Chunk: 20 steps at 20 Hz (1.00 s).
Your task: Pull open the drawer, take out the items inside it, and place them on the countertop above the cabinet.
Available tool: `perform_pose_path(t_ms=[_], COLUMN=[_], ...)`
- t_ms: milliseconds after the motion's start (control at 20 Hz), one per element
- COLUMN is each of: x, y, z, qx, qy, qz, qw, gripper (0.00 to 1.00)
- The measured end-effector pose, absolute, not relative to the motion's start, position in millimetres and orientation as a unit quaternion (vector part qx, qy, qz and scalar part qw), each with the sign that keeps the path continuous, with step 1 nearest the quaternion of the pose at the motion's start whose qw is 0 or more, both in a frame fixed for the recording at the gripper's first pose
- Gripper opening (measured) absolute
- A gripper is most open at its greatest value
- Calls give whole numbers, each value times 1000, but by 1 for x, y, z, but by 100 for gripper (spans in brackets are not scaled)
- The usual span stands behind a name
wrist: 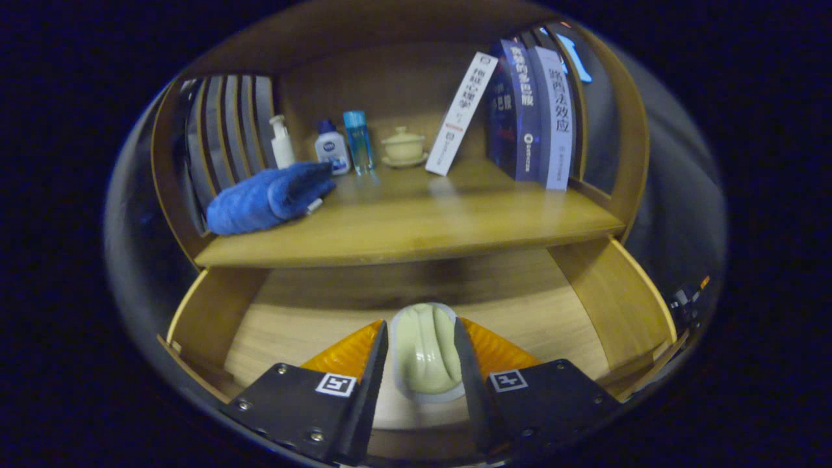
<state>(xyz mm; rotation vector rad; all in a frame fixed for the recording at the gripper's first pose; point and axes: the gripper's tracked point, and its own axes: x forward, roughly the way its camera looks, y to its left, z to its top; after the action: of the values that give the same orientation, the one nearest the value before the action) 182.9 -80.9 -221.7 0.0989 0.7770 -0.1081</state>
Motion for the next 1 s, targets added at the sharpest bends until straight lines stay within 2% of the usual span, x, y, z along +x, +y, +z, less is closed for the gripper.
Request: perform_pose_path(t_ms=[150,300,350,550,600,650,1000], x=[180,182,178,177,179,183,181], y=[-84,-83,-83,-80,-78,-75,-37], z=[-243,-247,-248,-239,-236,-231,-174], qx=[31,22,20,11,9,6,-32], qy=[413,414,417,398,390,380,311], qz=[-49,-49,-53,-62,-63,-61,23], qw=[909,909,907,915,918,923,950], gripper=[60,28,22,21,12,12,12])
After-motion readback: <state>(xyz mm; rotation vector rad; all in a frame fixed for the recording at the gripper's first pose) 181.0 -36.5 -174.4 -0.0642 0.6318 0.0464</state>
